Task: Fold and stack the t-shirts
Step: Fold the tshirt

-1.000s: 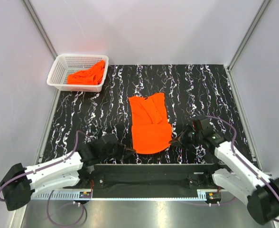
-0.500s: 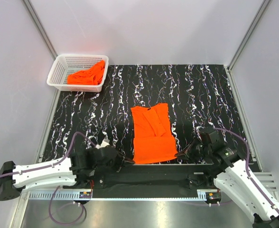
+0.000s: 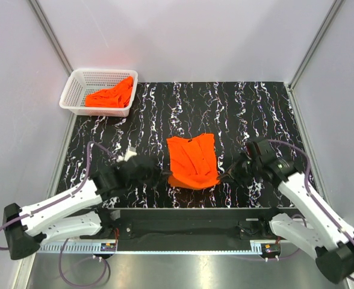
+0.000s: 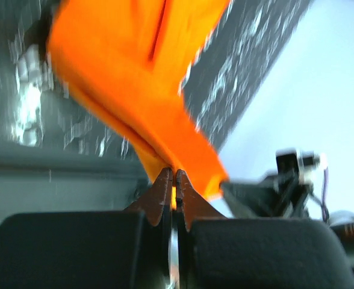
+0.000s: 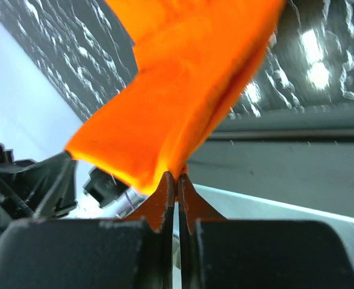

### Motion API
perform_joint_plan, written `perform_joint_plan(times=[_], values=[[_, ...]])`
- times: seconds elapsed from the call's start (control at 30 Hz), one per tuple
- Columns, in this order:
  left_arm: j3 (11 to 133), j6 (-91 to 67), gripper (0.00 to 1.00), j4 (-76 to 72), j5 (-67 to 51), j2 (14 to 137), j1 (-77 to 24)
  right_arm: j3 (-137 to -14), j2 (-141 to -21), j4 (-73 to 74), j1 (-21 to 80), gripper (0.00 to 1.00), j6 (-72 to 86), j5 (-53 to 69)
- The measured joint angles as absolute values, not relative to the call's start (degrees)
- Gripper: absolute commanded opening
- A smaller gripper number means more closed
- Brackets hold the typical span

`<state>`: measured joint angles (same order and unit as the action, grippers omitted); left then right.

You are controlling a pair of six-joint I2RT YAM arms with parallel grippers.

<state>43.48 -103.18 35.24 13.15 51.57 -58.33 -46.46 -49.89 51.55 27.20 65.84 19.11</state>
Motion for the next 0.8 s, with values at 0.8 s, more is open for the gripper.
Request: perform_joint_plan(times=[0.8], values=[[65.87, -75.92, 0.0, 25.85, -11.14, 91.44, -21.61, -80.03, -105.12, 42.11, 8.6, 0.0, 45.78, 35.77]])
